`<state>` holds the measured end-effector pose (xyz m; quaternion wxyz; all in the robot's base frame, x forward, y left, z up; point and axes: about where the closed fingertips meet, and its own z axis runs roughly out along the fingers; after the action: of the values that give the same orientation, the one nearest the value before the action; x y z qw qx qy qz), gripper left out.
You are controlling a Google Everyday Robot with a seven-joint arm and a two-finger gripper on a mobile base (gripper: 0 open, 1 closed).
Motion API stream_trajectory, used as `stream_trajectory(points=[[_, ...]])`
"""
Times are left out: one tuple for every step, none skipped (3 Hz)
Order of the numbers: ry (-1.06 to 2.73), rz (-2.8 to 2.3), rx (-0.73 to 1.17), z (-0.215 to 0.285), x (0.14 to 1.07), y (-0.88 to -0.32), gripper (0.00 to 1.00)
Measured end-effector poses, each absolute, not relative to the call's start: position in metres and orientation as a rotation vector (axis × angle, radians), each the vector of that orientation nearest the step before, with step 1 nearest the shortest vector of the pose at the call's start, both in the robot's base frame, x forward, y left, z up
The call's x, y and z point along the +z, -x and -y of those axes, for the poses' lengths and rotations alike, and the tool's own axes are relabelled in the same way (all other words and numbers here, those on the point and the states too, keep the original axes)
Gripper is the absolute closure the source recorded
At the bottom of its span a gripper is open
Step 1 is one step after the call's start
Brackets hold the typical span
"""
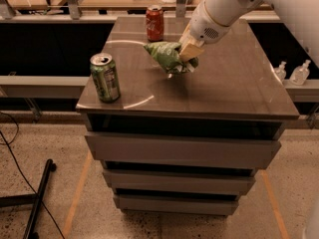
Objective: Move green jalapeno chip bag near green can
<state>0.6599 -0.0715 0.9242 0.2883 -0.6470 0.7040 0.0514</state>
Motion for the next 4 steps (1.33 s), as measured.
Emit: stream_trajectory(points=[[1.737, -1.863, 0.154, 0.05, 0.919, -0.651, 1.0], [1.747, -1.854, 0.167, 0.032, 0.913, -0.645, 1.0], [1.758, -1.843, 0.183, 0.013, 0.908, -0.641, 0.98], [1.768, -1.832, 0.192, 0.002, 0.907, -0.638, 0.77]])
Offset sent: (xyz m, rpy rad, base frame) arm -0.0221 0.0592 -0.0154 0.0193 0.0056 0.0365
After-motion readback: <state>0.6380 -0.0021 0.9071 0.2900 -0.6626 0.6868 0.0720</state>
